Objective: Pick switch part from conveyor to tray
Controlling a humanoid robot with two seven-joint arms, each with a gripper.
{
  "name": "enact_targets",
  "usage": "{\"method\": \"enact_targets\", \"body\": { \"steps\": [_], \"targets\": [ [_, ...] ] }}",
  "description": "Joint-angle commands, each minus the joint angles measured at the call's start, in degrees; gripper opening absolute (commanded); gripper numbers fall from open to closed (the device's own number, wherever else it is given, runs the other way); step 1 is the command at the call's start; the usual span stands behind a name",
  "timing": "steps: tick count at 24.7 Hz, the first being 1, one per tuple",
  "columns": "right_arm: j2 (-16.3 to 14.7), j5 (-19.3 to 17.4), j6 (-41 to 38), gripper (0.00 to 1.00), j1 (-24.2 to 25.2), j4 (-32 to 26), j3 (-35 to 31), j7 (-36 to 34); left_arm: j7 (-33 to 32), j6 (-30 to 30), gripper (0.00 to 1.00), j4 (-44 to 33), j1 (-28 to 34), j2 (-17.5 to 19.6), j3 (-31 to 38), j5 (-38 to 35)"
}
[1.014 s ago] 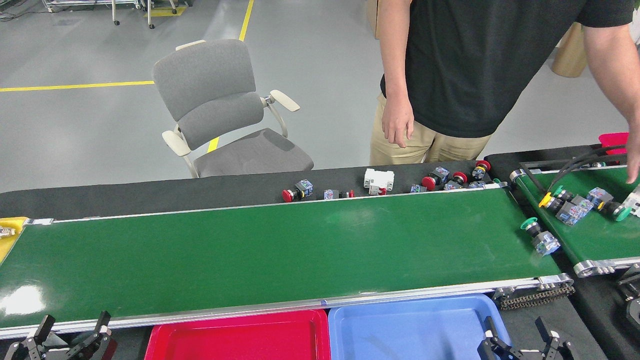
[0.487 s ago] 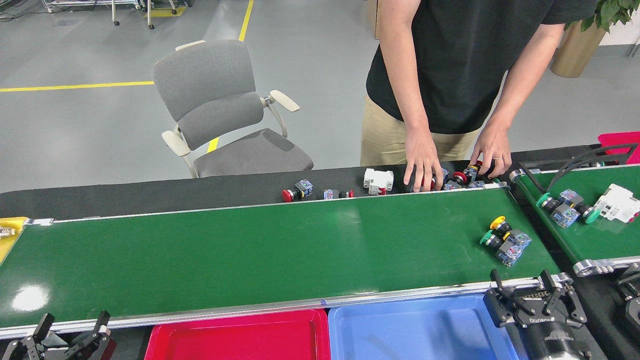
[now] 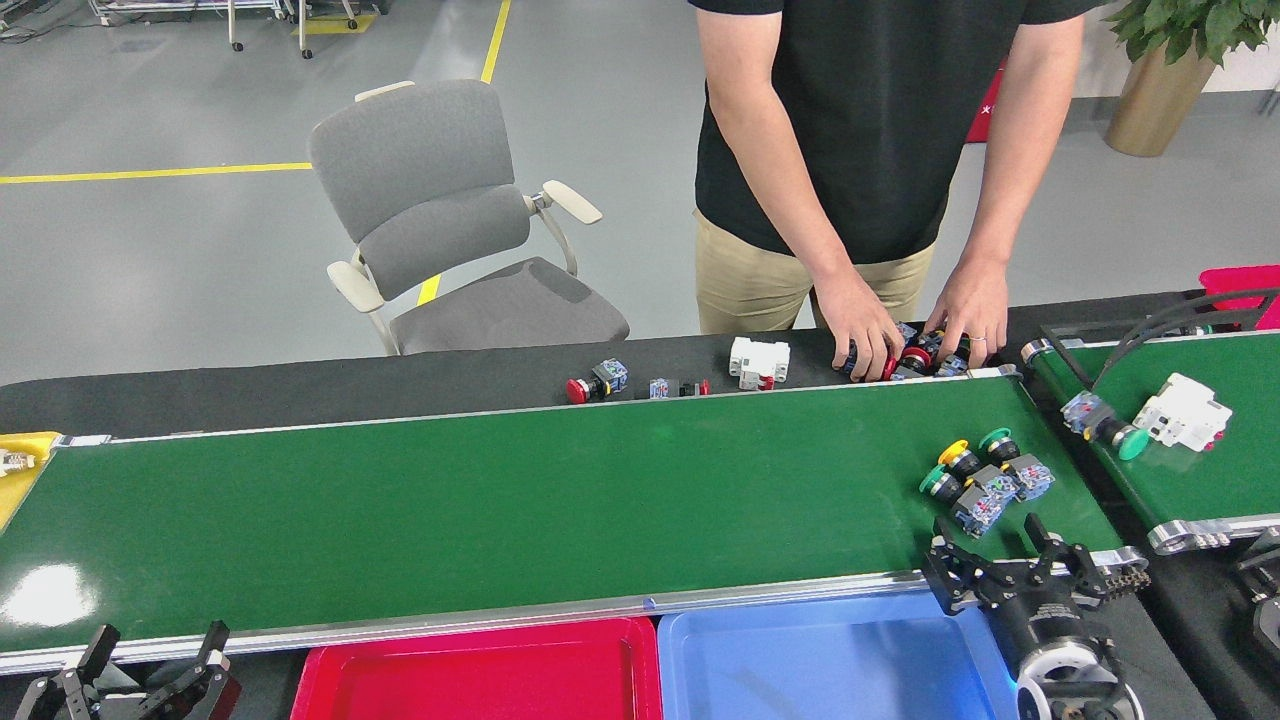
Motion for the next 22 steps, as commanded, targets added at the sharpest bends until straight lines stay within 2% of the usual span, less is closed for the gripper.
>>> {"method": "enact_targets", "body": {
  "steps": [1,8,15,16,17,19,20,21,22],
  "targets": [
    [0.0,0.1,0.2,1.0,-1.6,0.3,0.3,0.1,0.5,-0.1,1.0,-0.4,-0.5,0.6,0.1,-0.1],
    [0.2,0.1,0.2,1.0,-5.8,3.7,3.1,0.1,0.5,0.0,1.0,0.5,-1.8,0.6,0.1,-0.2],
    [3.7,0.2,2.2,0.98,-12.4,12.2,7.4,0.1,0.5,0.0,1.0,1.2,-2.5,0.6,-0.2,-1.6],
    [4.0,0.2,3.2,0.94,-13.3,13.0,8.4,0.1,0.5,0.0,1.0,1.3,-2.7,0.6,-0.7,-2.1],
    [3.9,0.2,3.8,0.83,-13.9,13.7,9.7,0.1,0.5,0.0,1.0,1.3,-2.9,0.6,-1.0,-2.1],
    [3.4,0.2,3.9,0.4,-14.8,14.1,12.2,0.1,0.5,0.1,1.0,1.4,-3.1,0.6,-1.1,-2.2],
    [3.4,0.2,3.6,0.28,-14.8,14.1,12.4,0.1,0.5,0.1,1.0,1.4,-3.2,0.6,-1.1,-2.2],
    [3.4,0.2,3.4,0.18,-15.0,14.0,12.5,0.1,0.5,0.1,1.0,1.4,-3.2,0.6,-1.0,-2.2],
    [3.4,0.1,3.3,0.13,-15.2,13.8,12.5,0.1,0.5,0.1,1.0,1.4,-3.2,0.5,-1.0,-2.2]
  ]
}}
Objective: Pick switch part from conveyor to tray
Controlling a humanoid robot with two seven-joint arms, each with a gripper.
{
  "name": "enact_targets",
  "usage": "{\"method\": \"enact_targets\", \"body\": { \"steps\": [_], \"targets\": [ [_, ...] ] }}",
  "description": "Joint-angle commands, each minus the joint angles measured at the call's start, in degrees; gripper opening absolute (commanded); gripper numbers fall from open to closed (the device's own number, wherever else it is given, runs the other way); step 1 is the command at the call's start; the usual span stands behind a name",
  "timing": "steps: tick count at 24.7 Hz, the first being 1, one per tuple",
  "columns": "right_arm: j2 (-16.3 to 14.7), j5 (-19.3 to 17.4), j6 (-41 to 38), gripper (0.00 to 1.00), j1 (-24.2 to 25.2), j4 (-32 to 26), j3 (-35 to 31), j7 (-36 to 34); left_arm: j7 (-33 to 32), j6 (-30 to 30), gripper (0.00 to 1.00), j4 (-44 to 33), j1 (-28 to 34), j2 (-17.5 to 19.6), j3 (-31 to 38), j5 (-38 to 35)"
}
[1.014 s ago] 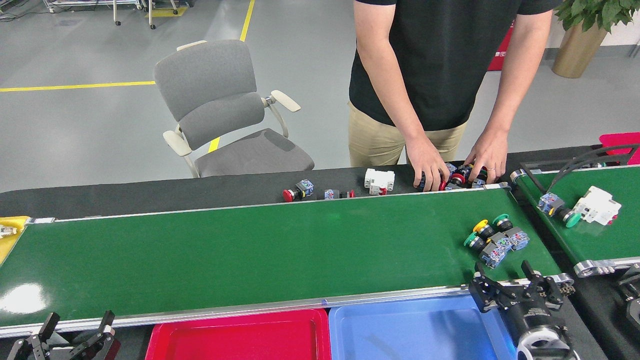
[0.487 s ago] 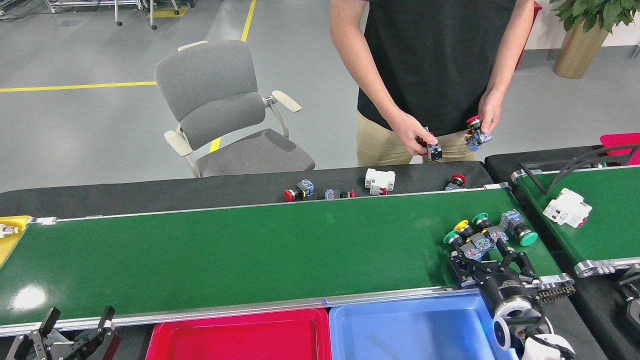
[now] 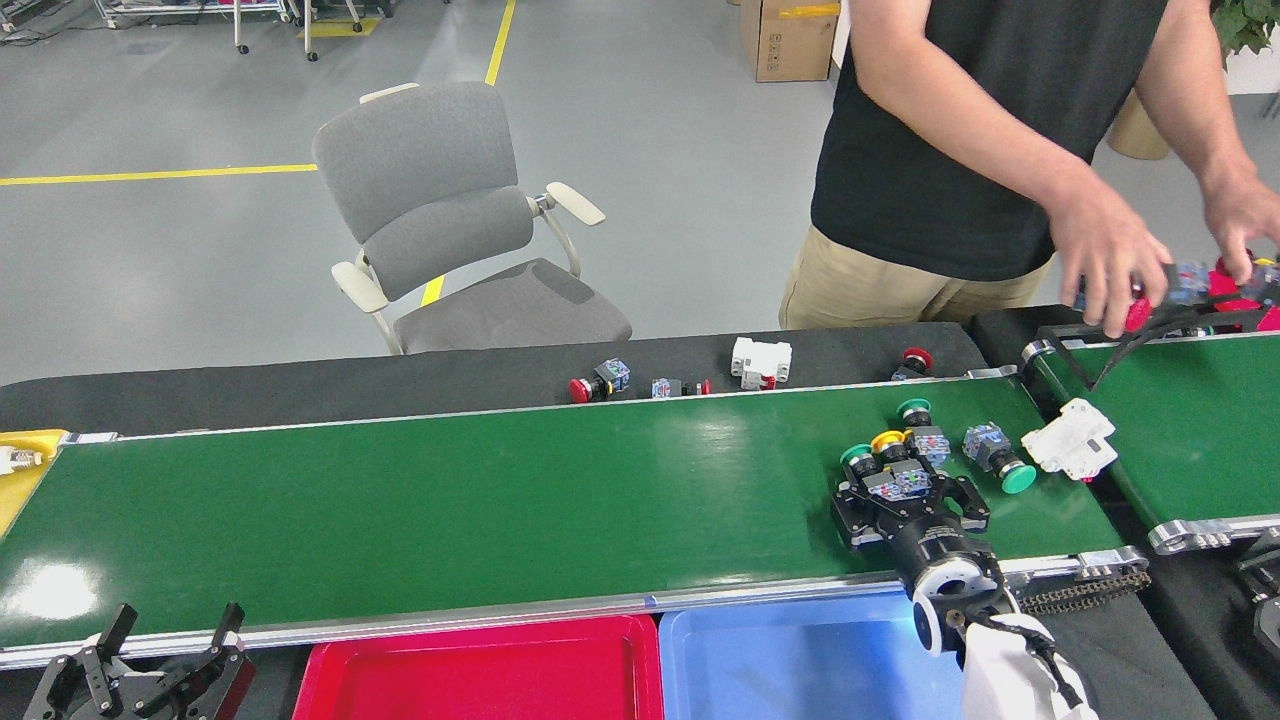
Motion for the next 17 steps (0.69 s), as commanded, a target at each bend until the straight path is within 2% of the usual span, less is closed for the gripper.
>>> {"method": "enact_targets", "body": {
  "steps": [1,4,6,8,9,13,14,15,16,17],
  "targets": [
    [-0.4,-0.1,-0.3,0.11,-1.5,-1.1,-0.1,-0.3,0.5,0.1,1.0,-0.5,-0.4,0.5,0.1,-0.1],
    [-0.6,-0.3,-2.6,0.1,-1.6,-3.7,0.0,-0.5,0.5,0.1,1.0,-0.5,-0.3,0.5,0.1,-0.1],
    [-0.9,-0.3,-8.3,0.1,-1.3,-7.3,0.0,-0.5,0.5,0.2,1.0,-0.5,-0.2,0.4,0.1,-0.1],
    [-0.9,-0.3,-17.3,0.1,-1.1,-11.1,0.1,-0.4,0.5,0.4,1.0,-0.6,-0.2,0.3,0.1,-0.1],
    [-0.9,-0.3,-24.1,0.09,-1.1,-12.5,0.1,-0.3,0.5,0.6,1.0,-0.6,-0.2,0.2,0.2,-0.1],
    [0.5,-0.3,-49.0,0.13,-1.2,-14.7,1.2,-0.2,0.5,1.3,1.0,-0.5,-0.3,0.1,0.7,-0.1],
    [0.9,-0.2,-49.0,0.17,-1.0,-14.7,2.2,-0.1,0.5,1.9,1.0,-0.5,-0.3,0.1,0.7,-0.1],
    [1.2,0.1,-49.0,0.32,-0.7,-14.6,4.2,0.0,0.5,2.6,1.0,-0.3,-0.3,0.2,0.7,-0.2],
    [1.2,0.2,-49.0,0.71,-0.2,-14.4,6.4,0.2,0.5,3.1,1.0,0.2,-0.4,0.3,0.8,-0.2],
    [1.2,0.2,-49.0,0.99,0.3,-14.4,8.0,0.2,0.5,3.1,1.0,0.7,-0.6,0.3,0.7,-0.2]
  ]
}}
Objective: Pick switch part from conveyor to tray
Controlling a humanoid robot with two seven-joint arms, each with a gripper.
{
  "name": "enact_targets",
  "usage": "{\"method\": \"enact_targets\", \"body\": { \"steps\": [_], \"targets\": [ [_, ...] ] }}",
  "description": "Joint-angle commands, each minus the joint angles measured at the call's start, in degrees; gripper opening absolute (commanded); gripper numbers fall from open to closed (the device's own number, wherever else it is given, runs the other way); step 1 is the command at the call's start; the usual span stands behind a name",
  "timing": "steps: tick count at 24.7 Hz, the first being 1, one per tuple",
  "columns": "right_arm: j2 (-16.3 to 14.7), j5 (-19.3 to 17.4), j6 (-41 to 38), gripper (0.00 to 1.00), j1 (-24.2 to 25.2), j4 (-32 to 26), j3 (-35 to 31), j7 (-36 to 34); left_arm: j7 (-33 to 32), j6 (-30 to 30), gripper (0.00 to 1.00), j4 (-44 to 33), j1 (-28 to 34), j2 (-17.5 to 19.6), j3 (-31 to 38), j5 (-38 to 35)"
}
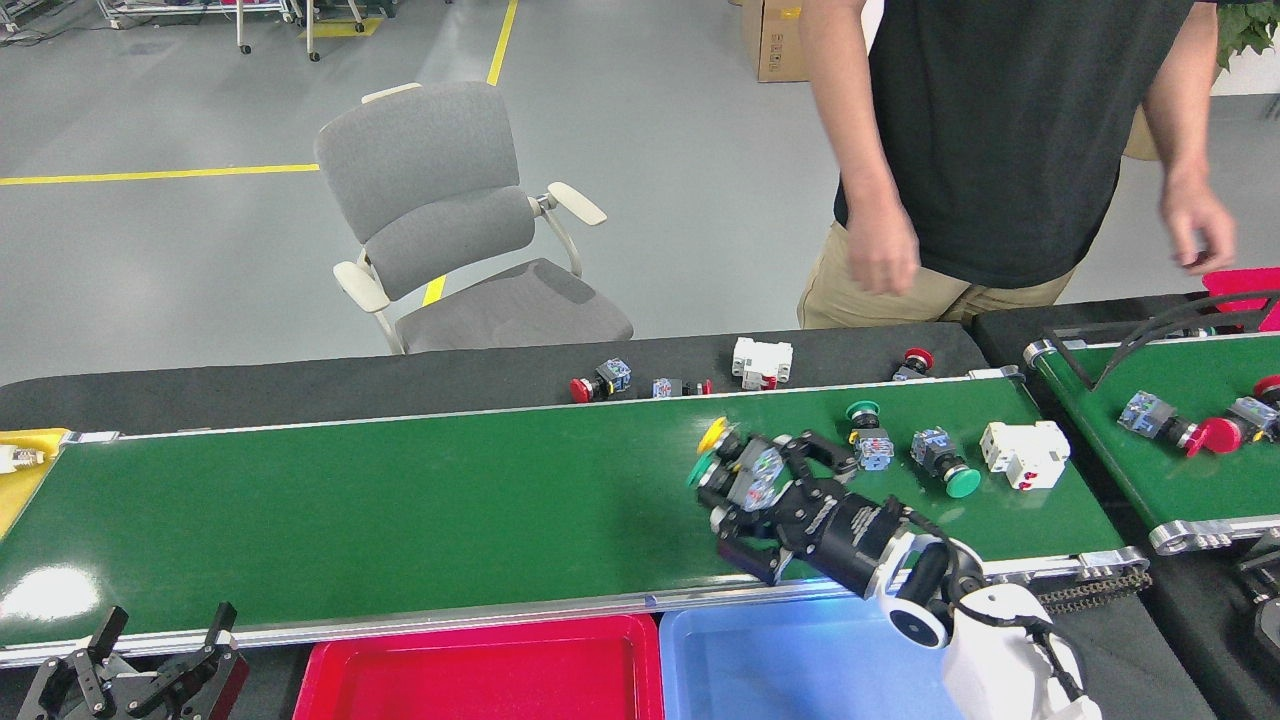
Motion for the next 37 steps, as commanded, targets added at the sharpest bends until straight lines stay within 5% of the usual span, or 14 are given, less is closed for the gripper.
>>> {"method": "enact_targets", "body": {
  "steps": [1,8,10,12,16,20,26,37],
  "targets": [
    [0.4,0.0,-2.6,1.0,0.2,-0.6,3.0,0.2,0.5,0.7,1.0,0.4,-0.8,0.4,0.3,-0.2],
    [1.1,-0.8,-2.6,1.0,1.8,-1.4,2.9,0.2,0.5,0.3,1.0,1.8,-0.9,0.9,0.1,-0.1],
    [1.3,-1.4,-2.6,0.98,3.0,-3.3,-1.8,0.3,0.5,0.2,1.0,1.5,-0.4,0.9,0.3,0.0],
    [1.4,-1.4,-2.6,0.97,9.4,-7.7,-11.1,0.3,0.5,0.2,1.0,0.9,0.5,0.9,0.4,0.0],
    [3.1,-1.4,20.5,0.95,25.1,-19.6,-25.4,-0.1,0.5,0.2,1.0,0.3,1.0,0.9,0.6,0.0],
    [2.8,-0.8,36.3,0.95,35.3,-24.2,-30.4,-0.3,0.6,0.4,1.0,0.3,1.3,0.9,0.7,0.0],
    [3.2,6.1,40.4,0.98,30.2,-21.8,-26.7,-0.1,0.6,0.4,1.0,0.4,1.3,0.8,0.6,0.0],
    [7.6,8.1,48.5,0.98,11.6,-5.5,-7.1,0.1,0.6,0.4,1.0,0.6,0.9,0.6,0.6,-0.1]
  ]
}}
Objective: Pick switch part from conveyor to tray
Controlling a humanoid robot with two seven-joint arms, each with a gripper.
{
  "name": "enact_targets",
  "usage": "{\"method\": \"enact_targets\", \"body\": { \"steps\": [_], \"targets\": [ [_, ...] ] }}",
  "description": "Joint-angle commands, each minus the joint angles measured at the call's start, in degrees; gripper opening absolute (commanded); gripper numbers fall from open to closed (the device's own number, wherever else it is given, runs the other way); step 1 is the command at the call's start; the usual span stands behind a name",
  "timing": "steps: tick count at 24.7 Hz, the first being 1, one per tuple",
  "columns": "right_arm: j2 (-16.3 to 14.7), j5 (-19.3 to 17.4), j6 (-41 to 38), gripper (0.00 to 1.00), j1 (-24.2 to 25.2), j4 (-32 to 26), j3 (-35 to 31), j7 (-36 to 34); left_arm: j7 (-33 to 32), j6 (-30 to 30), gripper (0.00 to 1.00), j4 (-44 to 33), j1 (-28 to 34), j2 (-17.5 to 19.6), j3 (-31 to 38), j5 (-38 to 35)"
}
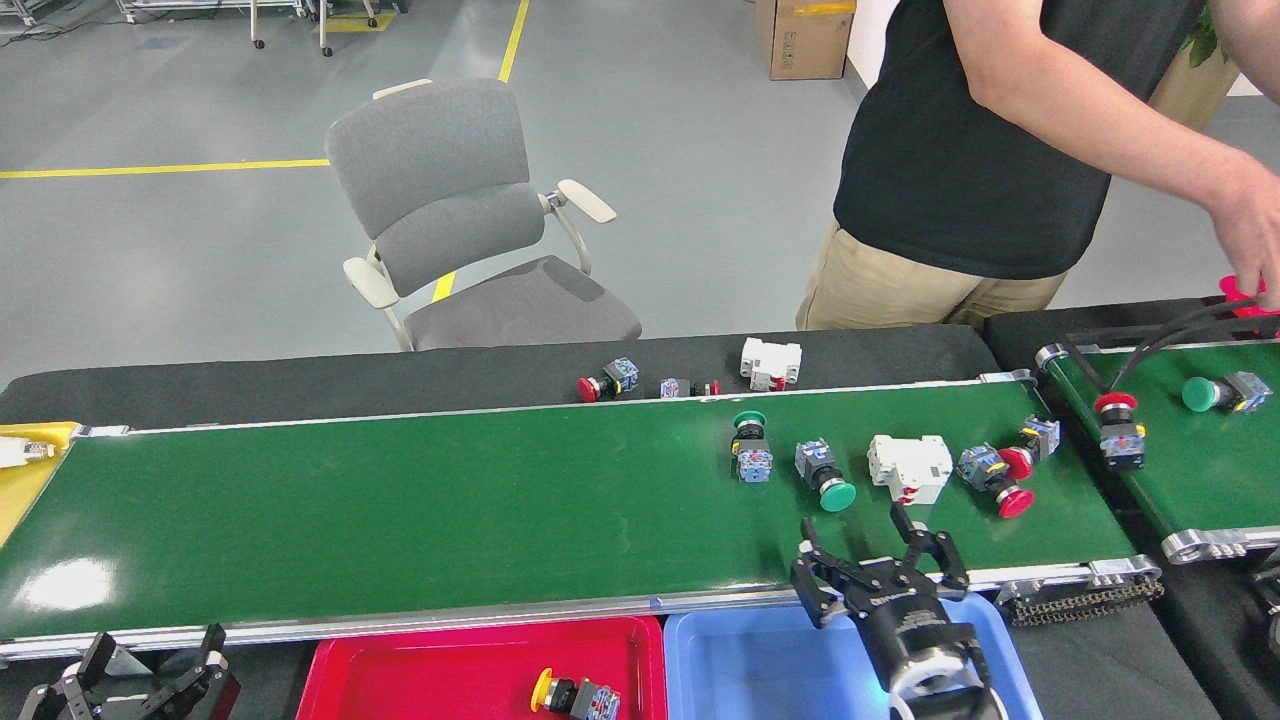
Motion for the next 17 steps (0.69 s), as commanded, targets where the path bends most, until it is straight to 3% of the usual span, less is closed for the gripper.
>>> {"method": "enact_targets", "body": {
  "steps": [1,12,13,14,15,17],
  "targets": [
    [1.3,0.2,2.2,0.98,-3.1,2.1,1.1,-0.1,0.5,0.2,1.0,-0.4,-0.6,0.5,0.1,-0.1],
    [3.2,-0.3,4.5,0.98,-12.3,14.5,3.4,-0.2,0.3,0.2,1.0,0.0,-2.0,0.5,-0.4,-0.3],
    [3.9,-0.3,4.5,0.93,-13.4,15.9,3.3,-0.1,0.3,0.2,1.0,0.0,-2.2,0.5,-0.4,-0.3],
    [4.4,-0.3,4.4,0.78,-14.4,17.2,3.5,-0.1,0.2,0.2,1.0,0.1,-2.4,0.5,-0.4,-0.3],
    [4.6,-0.1,4.3,0.54,-15.6,18.6,3.7,0.0,0.2,0.2,1.0,0.1,-2.5,0.5,-0.4,-0.6],
    [4.2,0.0,4.1,0.24,-17.1,20.4,5.8,0.0,0.2,0.2,1.0,0.3,-2.8,0.5,-0.5,-1.2]
  ]
}}
